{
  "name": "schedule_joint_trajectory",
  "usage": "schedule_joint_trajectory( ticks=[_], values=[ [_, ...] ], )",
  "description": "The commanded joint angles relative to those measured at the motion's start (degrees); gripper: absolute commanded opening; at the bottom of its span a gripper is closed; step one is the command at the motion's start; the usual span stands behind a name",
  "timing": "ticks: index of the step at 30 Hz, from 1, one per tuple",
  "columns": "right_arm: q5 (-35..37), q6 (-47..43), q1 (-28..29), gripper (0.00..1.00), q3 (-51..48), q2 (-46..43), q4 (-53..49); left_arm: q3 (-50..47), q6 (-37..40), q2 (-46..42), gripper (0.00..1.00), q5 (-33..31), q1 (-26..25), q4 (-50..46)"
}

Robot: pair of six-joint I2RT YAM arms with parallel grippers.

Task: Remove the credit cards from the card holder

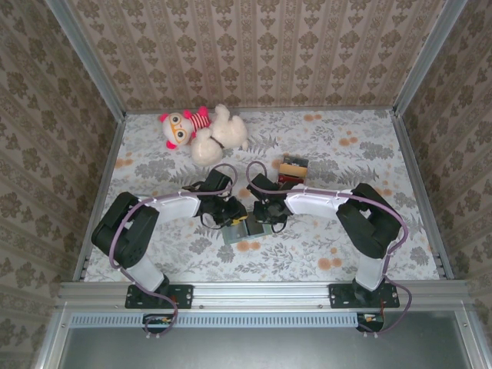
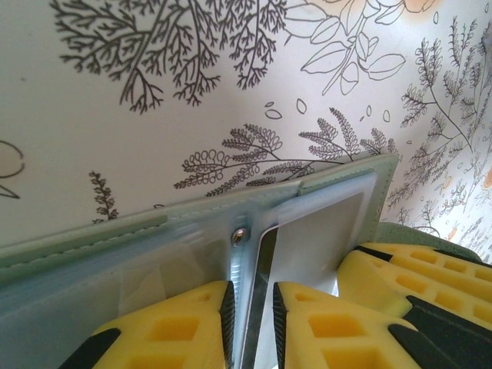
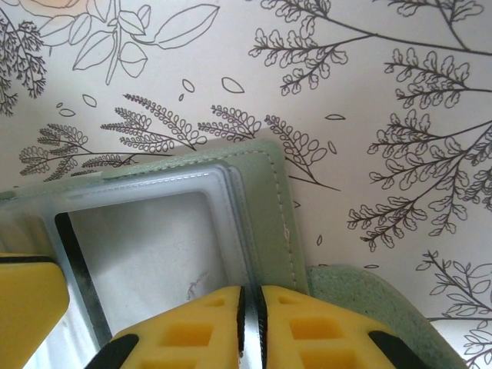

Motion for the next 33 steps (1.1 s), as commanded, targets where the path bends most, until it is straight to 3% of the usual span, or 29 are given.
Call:
schedule_joint_trajectory(
  ticks=[1, 23, 33],
  values=[
    [-2.1, 0.4, -0.3, 0.16, -1.9, 2.9, 1.4, -1.3, 0.8, 1.2, 0.23, 1.6, -0.3, 2.4],
    [-5.6, 0.4, -0.7, 0.14, -1.4, 4.4, 2.7, -1.4, 5.8, 1.8, 0.23, 3.8, -0.2, 3.7],
    [-5.9, 0.2, -0.7, 0.14, -1.4, 4.7, 2.5, -4.3, 7.2, -0.5, 0.15, 6.0, 0.4, 9.5]
  ],
)
